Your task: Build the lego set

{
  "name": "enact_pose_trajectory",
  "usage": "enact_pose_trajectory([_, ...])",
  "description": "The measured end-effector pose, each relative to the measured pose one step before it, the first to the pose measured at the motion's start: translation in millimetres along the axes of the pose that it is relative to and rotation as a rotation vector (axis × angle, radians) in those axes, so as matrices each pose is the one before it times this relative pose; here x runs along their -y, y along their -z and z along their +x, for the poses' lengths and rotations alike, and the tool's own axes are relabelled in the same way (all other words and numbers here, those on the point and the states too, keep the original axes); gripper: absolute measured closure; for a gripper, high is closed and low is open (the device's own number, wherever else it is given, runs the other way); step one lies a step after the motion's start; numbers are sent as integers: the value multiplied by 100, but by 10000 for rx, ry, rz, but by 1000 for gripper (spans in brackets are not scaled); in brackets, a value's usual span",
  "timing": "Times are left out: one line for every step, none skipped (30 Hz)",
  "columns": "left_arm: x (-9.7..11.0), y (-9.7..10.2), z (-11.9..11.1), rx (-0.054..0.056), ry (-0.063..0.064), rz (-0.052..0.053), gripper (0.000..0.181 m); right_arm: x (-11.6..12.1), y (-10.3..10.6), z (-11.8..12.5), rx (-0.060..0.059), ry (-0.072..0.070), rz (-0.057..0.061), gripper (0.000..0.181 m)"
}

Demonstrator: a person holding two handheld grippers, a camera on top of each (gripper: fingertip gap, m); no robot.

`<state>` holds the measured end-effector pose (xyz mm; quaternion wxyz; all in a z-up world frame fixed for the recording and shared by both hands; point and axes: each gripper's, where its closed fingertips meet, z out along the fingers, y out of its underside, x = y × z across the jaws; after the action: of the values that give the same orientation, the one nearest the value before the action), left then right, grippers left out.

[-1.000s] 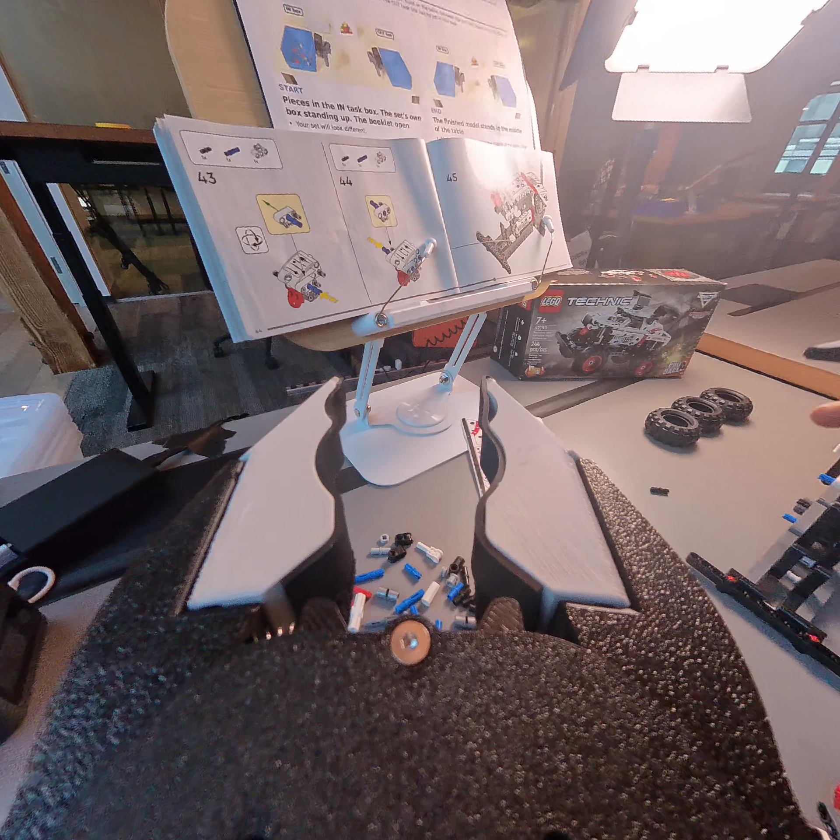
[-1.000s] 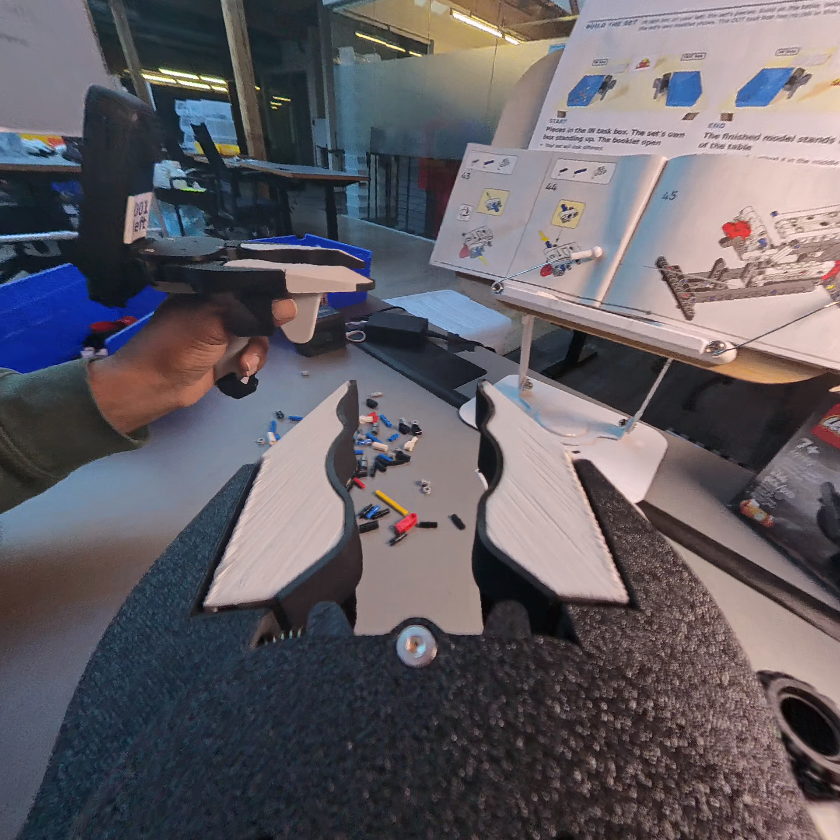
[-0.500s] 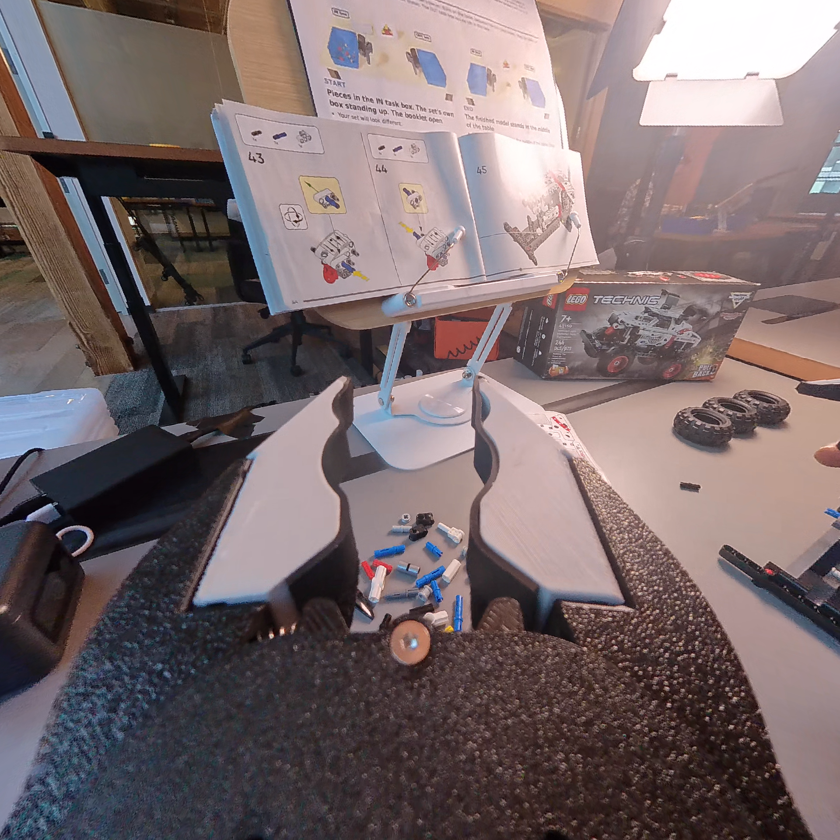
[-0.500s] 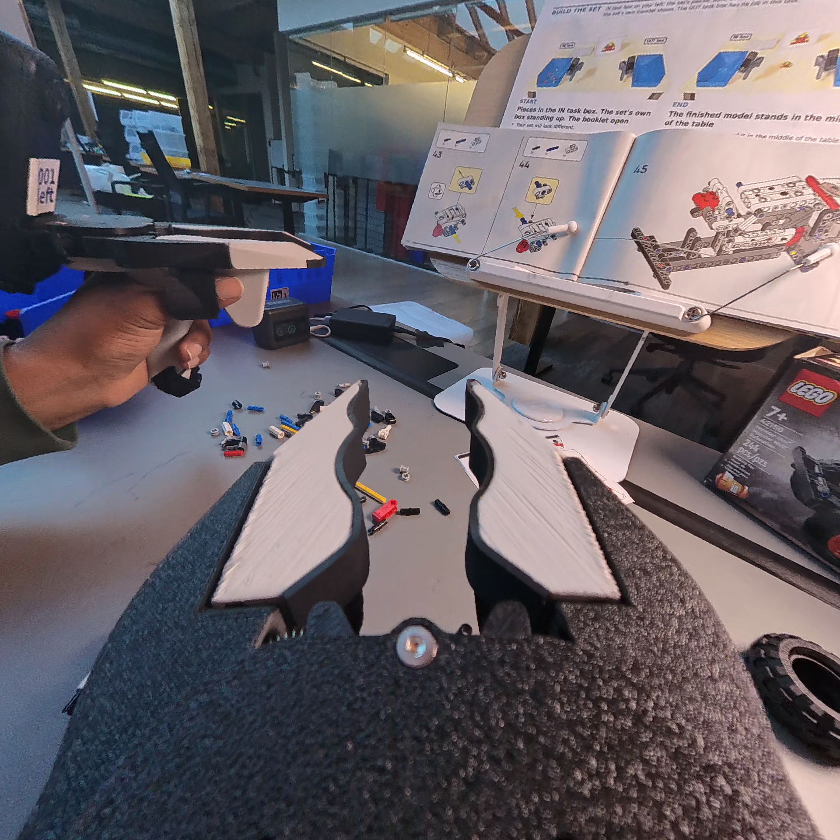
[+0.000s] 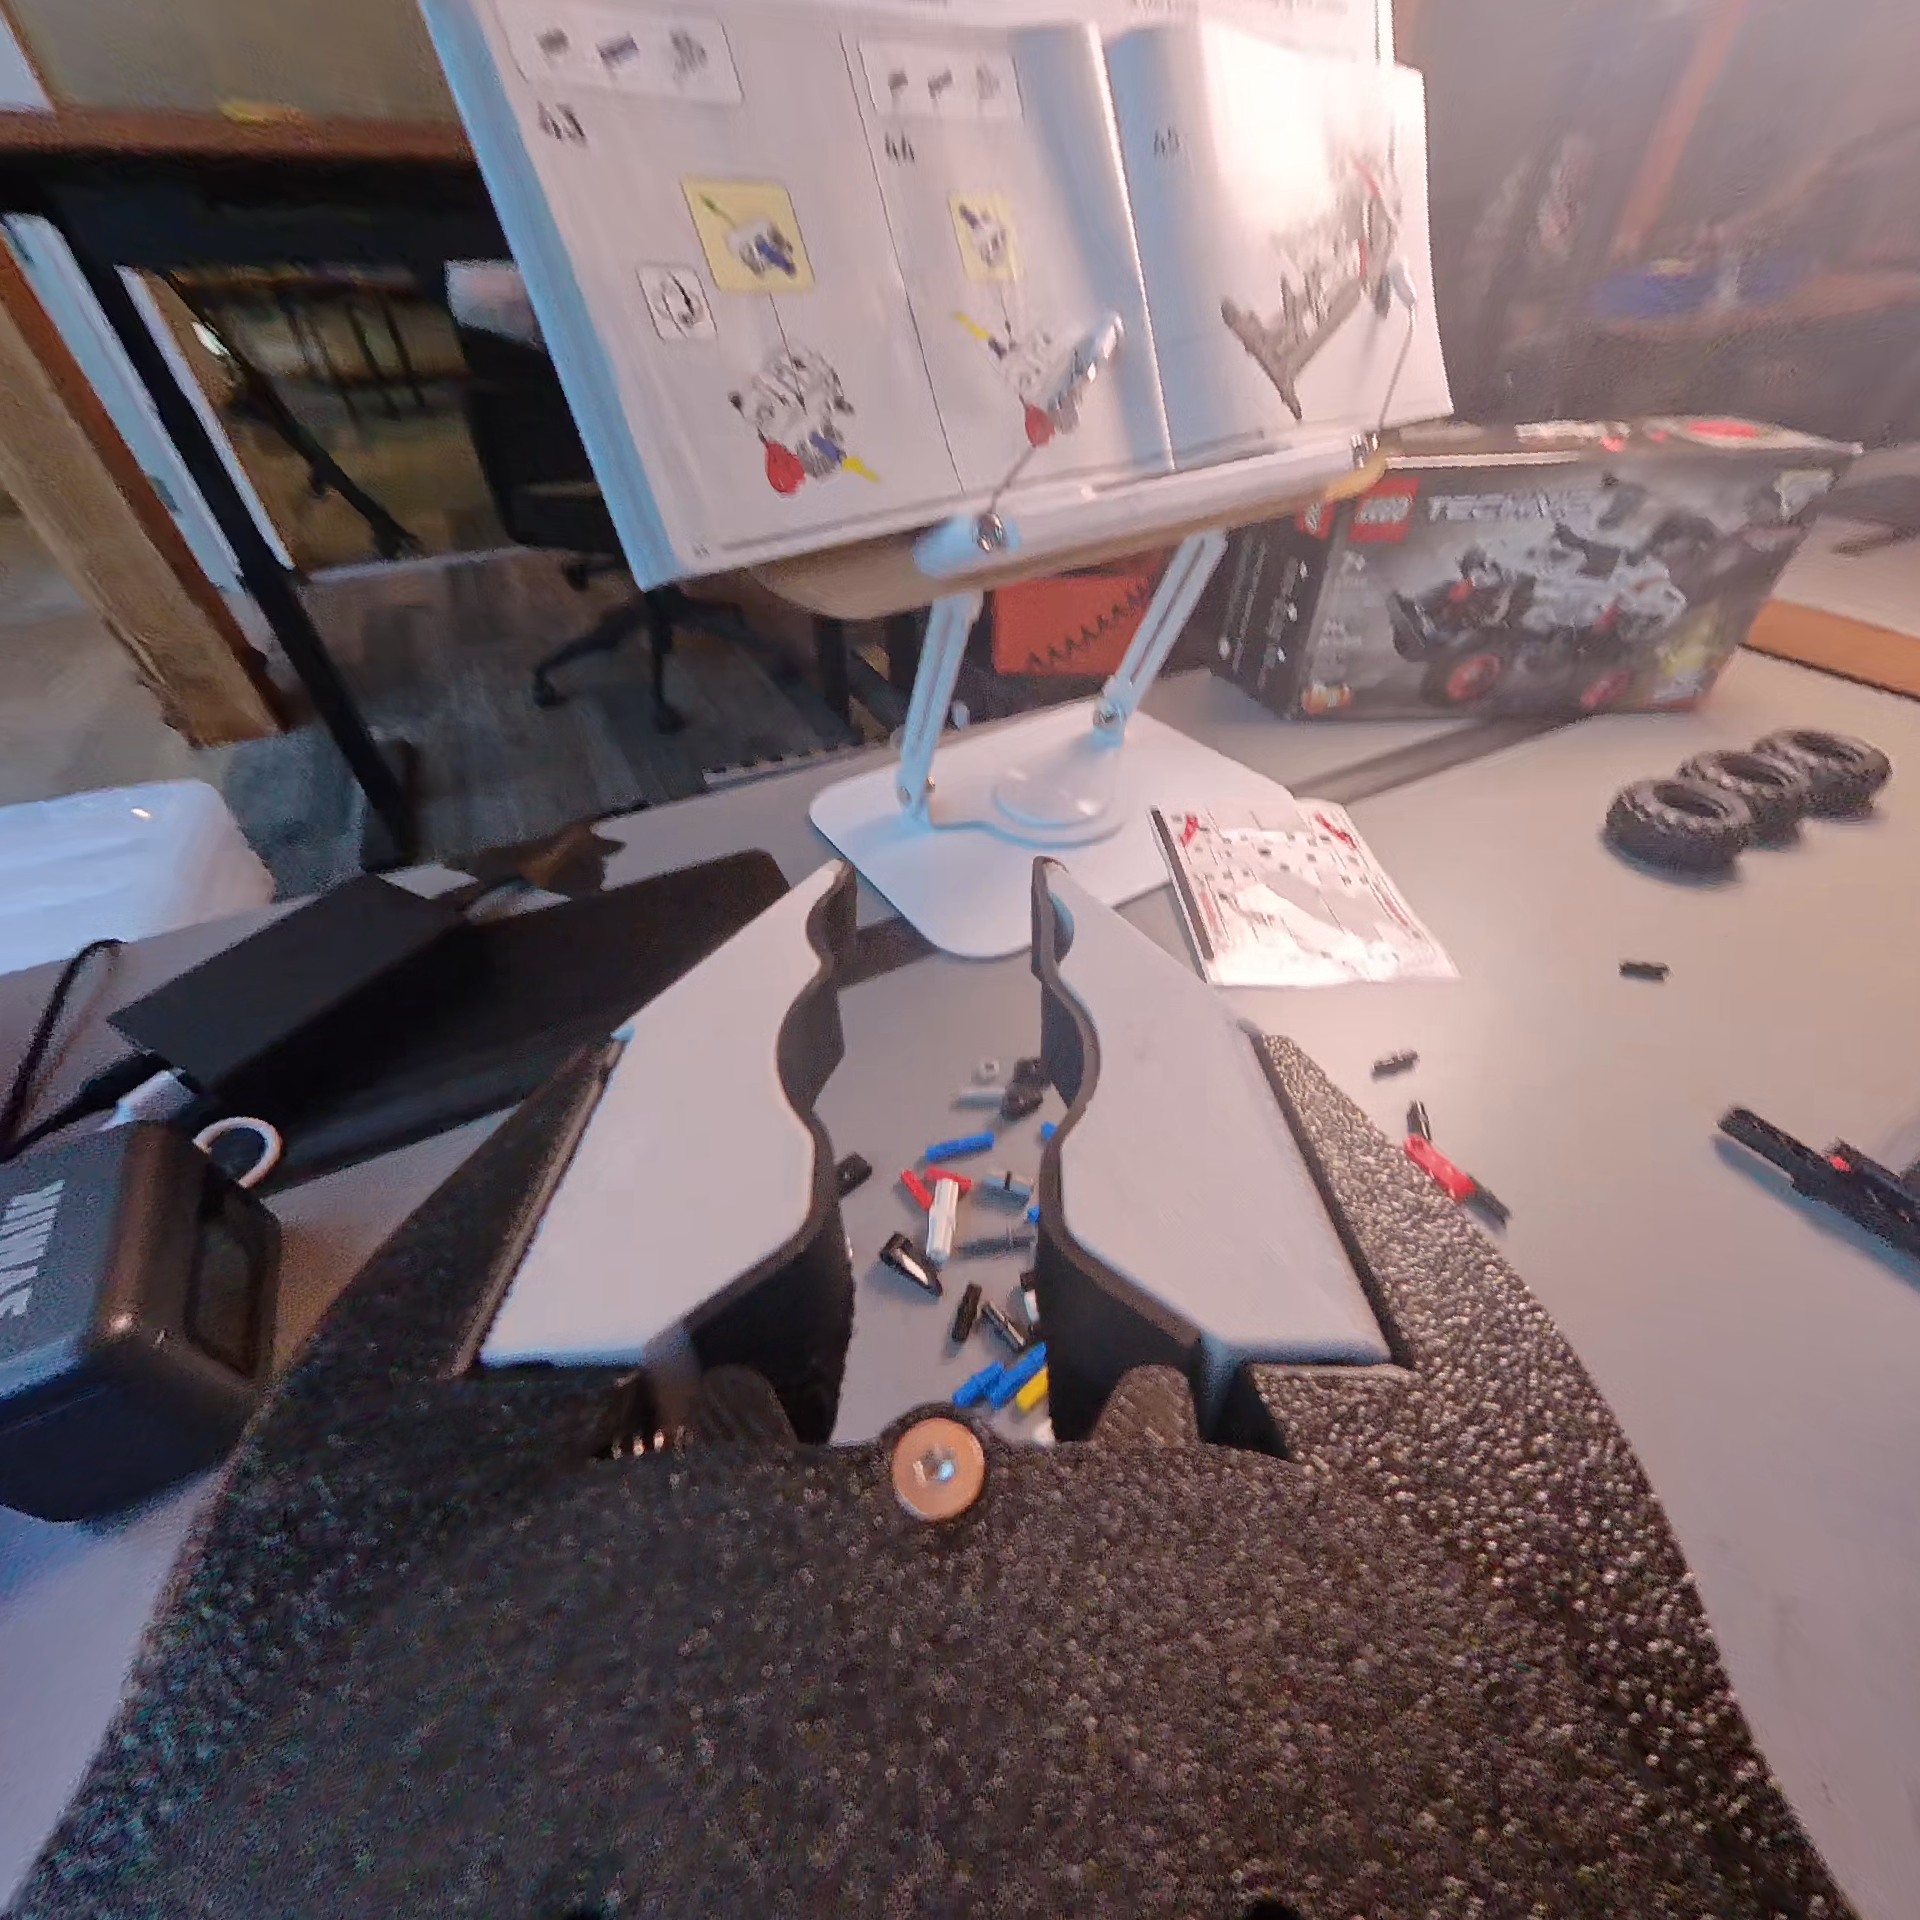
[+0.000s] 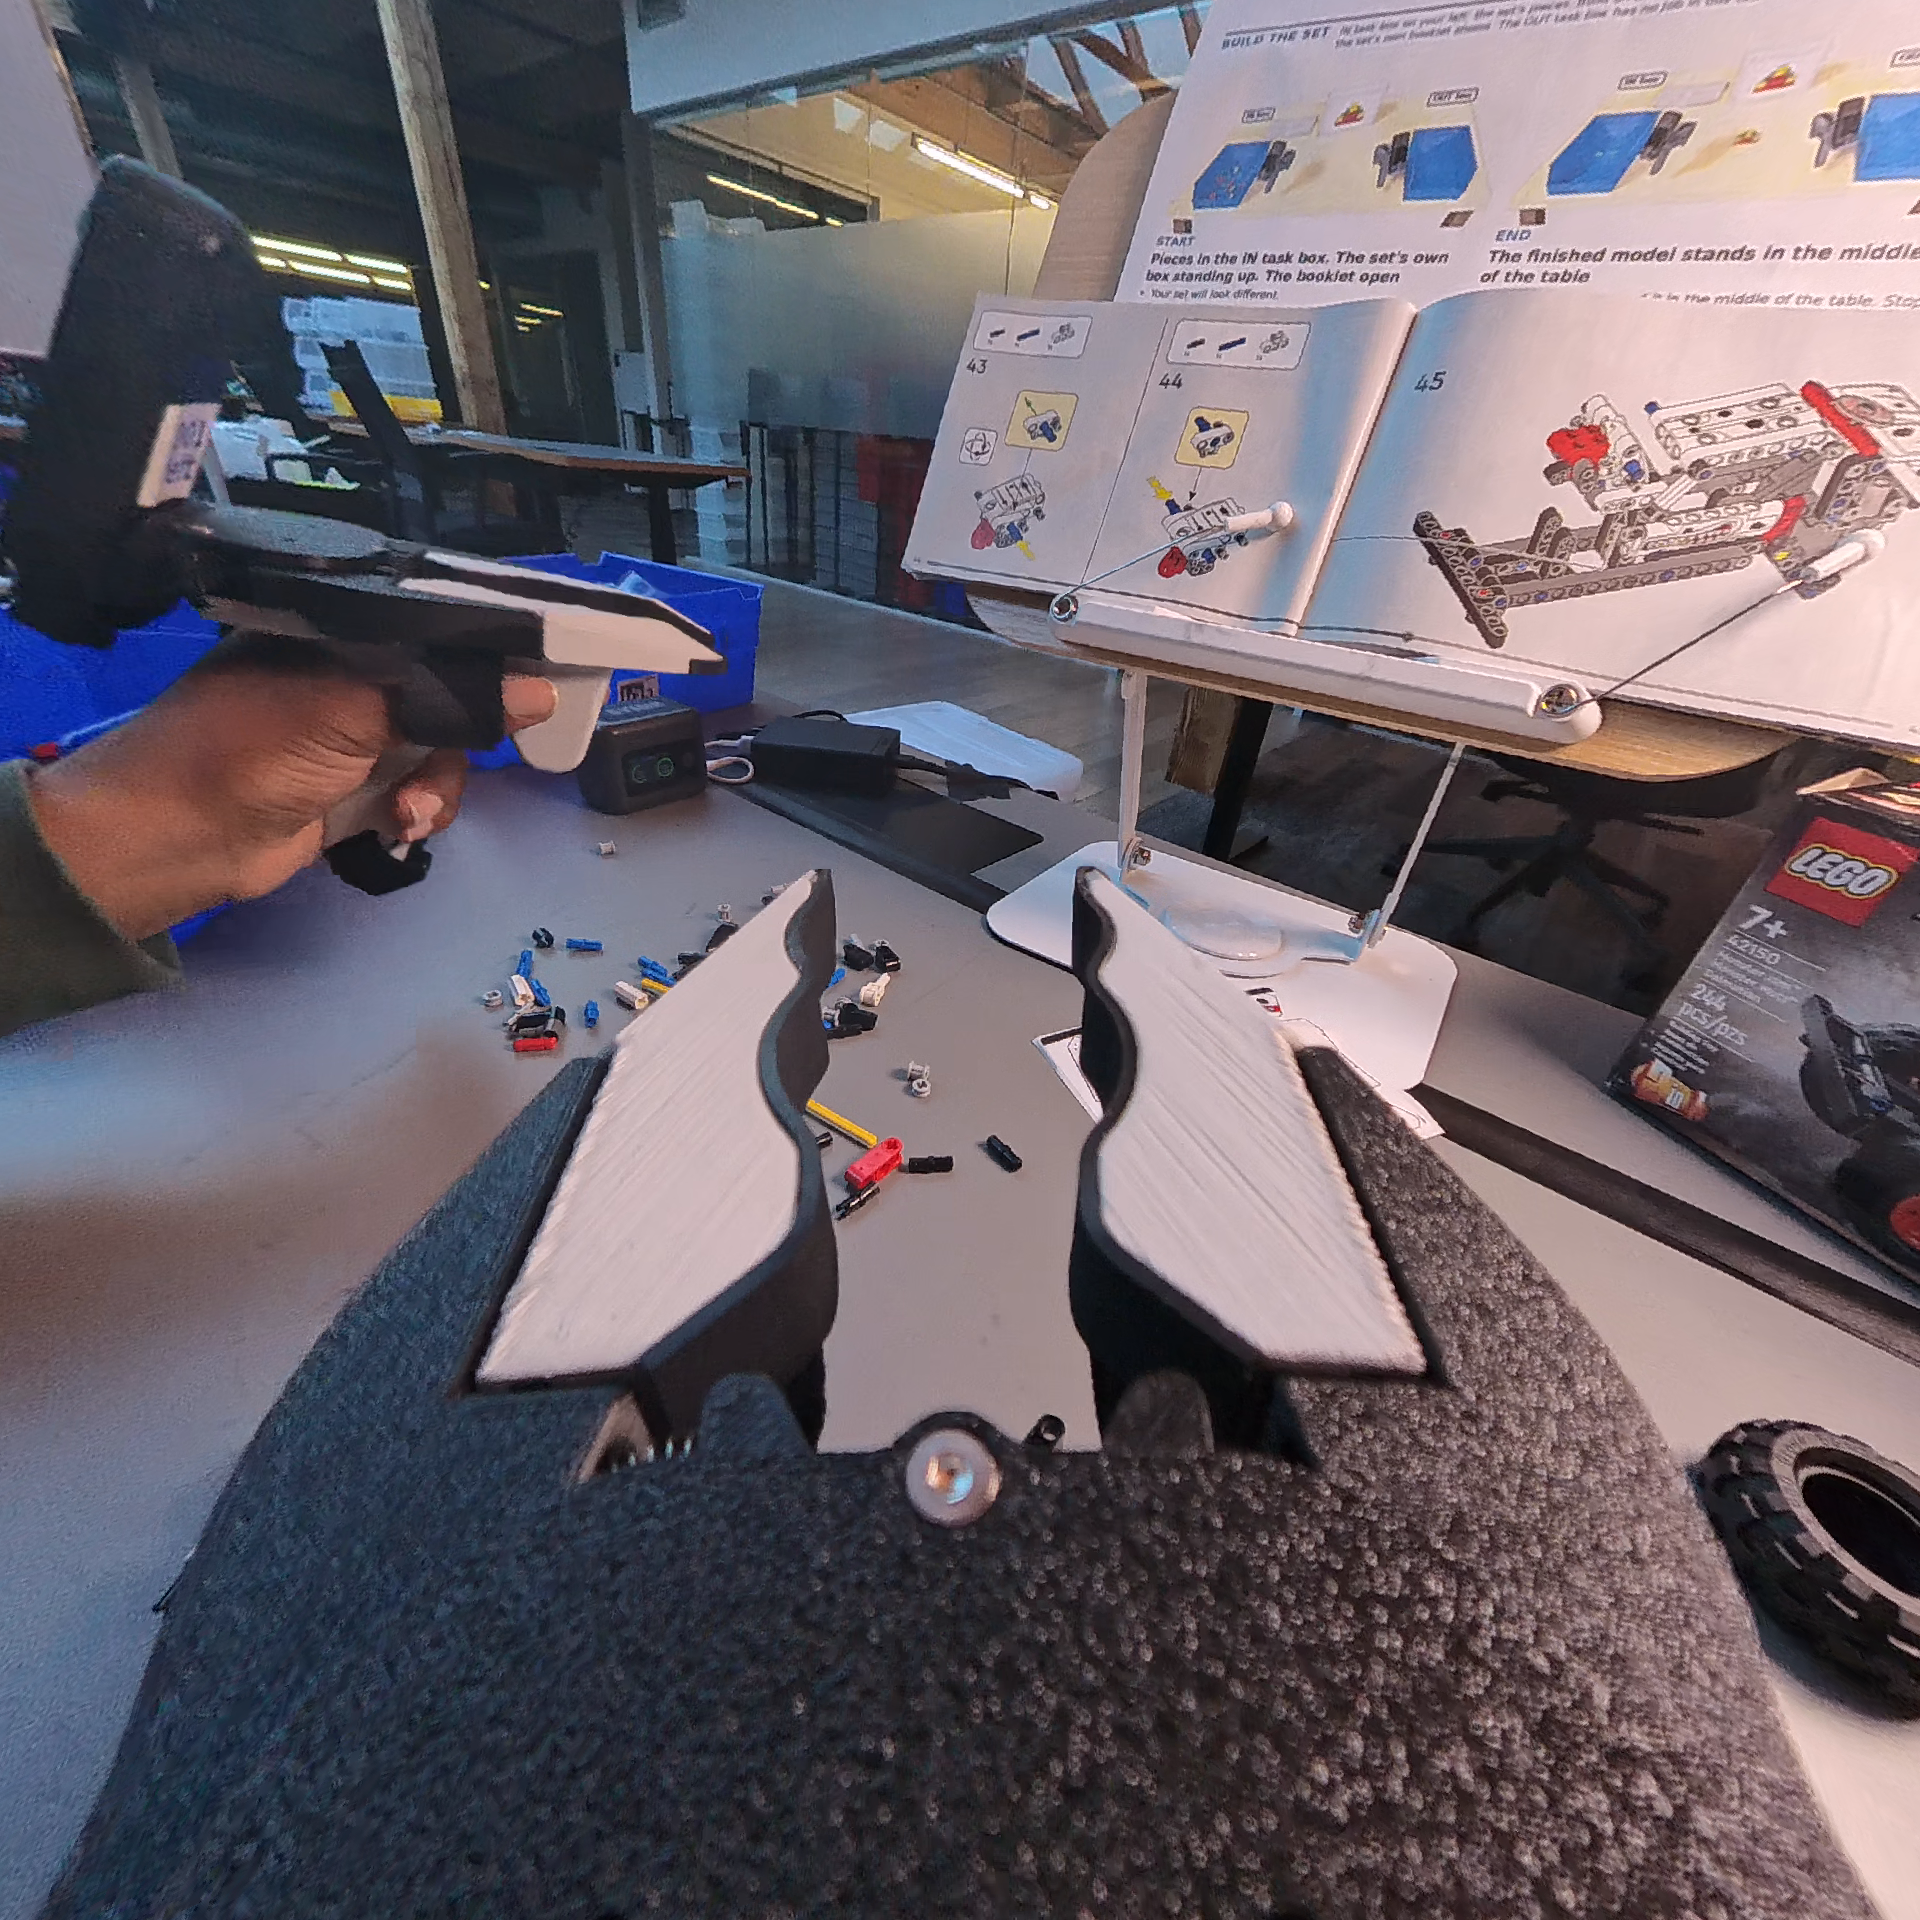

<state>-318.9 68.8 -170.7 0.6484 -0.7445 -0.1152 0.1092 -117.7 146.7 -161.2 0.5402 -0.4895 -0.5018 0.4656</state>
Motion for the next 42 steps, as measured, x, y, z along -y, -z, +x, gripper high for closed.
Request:
enact_pose_trajectory([-710, -35, 74, -428, 2, -645, 152, -36, 24, -34, 23, 77, -72, 136])
enact_pose_trajectory([-782, 22, -35, -334, -3, -669, 155, -9, 10, 23, -20, 60, -39, 136])
enact_pose_trajectory([-1084, -5, -55, -312, 59, -815, 156, -21, -4, -15, 8, -5, -22, 136])
enact_pose_trajectory([-1468, -111, 12, -351, 182, -981, 156, -123, -44, -102, 59, -45, -65, 138])
enact_pose_trajectory([-1592, -227, 77, -374, 232, -928, 158, -196, -71, -116, 62, -50, -98, 138])
enact_pose_trajectory([-1553, -358, -22, -272, 257, -791, 160, -164, -65, -89, 27, -28, -63, 138])
enact_pose_trajectory([-1441, -463, -202, -127, 192, -672, 162, -139, -40, -149, 61, 10, -40, 139])
enact_pose_trajectory([-1211, -530, -286, -5, 58, -534, 163, -133, -56, -186, 86, 33, -59, 140])
enact_pose_trajectory([-923, -540, -225, 17, -46, -396, 164, -146, -49, -174, 93, 46, -83, 140])
enact_pose_trajectory([-563, -518, -133, 19, -56, -218, 165, -115, -36, -133, 67, 52, -61, 140])
enact_pose_trajectory([-209, -476, -47, 4, -6, -37, 165, -58, -23, -82, 49, 43, -24, 141])
enact_pose_trajectory([-99, -412, 144, -102, 15, 14, 165, -49, -1, -56, 41, 20, -15, 142])
enact_pose_trajectory([-194, -357, 185, -113, 7, -74, 166, -56, -9, -47, 43, -4, -18, 143])
enact_pose_trajectory([-319, -298, -67, 74, -64, -177, 167, -68, -20, -13, 32, -20, -18, 143])
enact_pose_trajectory([-356, -253, -144, 152, -158, -218, 167, -45, -7, 12, 21, -23, -7, 143])
enact_pose_trajectory([-297, -198, 44, 35, -144, -179, 168, -44, -7, -17, 29, -19, -7, 144])
enact_pose_trajectory([-161, -160, 109, -37, -43, -95, 168, -77, -14, -34, 45, -10, -25, 144])
enact_pose_trajectory([-81, -134, -24, 36, -31, -51, 168, -78, -22, -31, 28, 2, -29, 144])
enact_pose_trajectory([-101, -123, -96, 95, -87, -56, 168, -50, -20, -9, 3, 10, -17, 144])
enact_pose_trajectory([24, -91, -53, 77, -83, 14, 168, -42, -23, -43, 15, 15, -12, 144])
enact_pose_trajectory([60, -75, -30, 43, -32, 40, 169, -35, -11, -42, 6, 12, -15, 144])
enact_pose_trajectory([18, -56, -140, 104, -46, 30, 173, -6, -10, 9, -32, 7, -1, 144])
enact_pose_trajectory([-18, -25, -163, 115, -112, 8, 176, 17, -6, -5, -19, 11, 9, 144])
enact_pose_trajectory([-12, -6, -37, 36, -80, 2, 176, 13, 5, -4, -15, 22, 7, 143])
enact_pose_trajectory([-9, -1, 8, 9, -59, -12, 176, 7, -2, 45, -45, 17, 3, 142])
enact_pose_trajectory([-10, 7, 13, 29, -127, -17, 177, -2, -9, 44, -33, -3, -2, 141])
enact_pose_trajectory([-20, 11, 29, 33, -167, -27, 177, -15, -17, -31, 13, -16, -5, 141])
enact_pose_trajectory([-28, 39, 91, -8, -133, -45, 177, -13, -3, -11, 2, -11, -10, 141])
enact_pose_trajectory([33, 123, 149, -39, -83, -38, 177, -6, 3, 25, -13, 9, -4, 141])
enact_pose_trajectory([188, 298, 192, -54, -45, 0, 177, 55, 34, 25, -8, 13, 13, 141])
enact_pose_trajectory([355, 527, 284, -77, -70, 38, 177, 114, 63, 71, -21, 4, 31, 141])
enact_pose_trajectory([428, 706, 554, -188, -139, -1, 177, 150, 64, 95, -21, -8, 45, 141])
enact_pose_trajectory([209, 765, 1135, -480, -227, -193, 177, 138, 78, 106, -16, -23, 39, 141])
enact_pose_trajectory([-244, 644, 1806, -787, -393, -444, 177, 109, 50, 125, -19, -42, 33, 141])
enact_pose_trajectory([-685, 378, 2153, -855, -572, -609, 177, 66, 40, 71, 7, -61, 29, 141])
enact_pose_trajectory([-772, -1, 2029, -710, -614, -602, 177, 17, 11, 27, 21, -63, 12, 141])
enact_pose_trajectory([-593, -333, 1929, -673, -650, -477, 177, -53, -7, 19, 1, -22, -7, 141])
enact_pose_trajectory([-255, -584, 1772, -667, -622, -304, 177, -57, -20, -32, 5, 27, -16, 141])
enact_pose_trajectory([34, -708, 1457, -642, -420, -167, 177, -53, -23, -85, 15, 55, -25, 141])
enact_pose_trajectory([116, -743, 1129, -588, -230, -151, 177, -35, -7, -79, 10, 66, -19, 141])
enact_pose_trajectory([25, -766, 986, -517, -253, -206, 177, 24, 9, -52, -1, 64, 3, 141])
enact_pose_trajectory([12, -763, 839, -415, -268, -218, 177, 57, 24, -18, -2, 40, 24, 141])
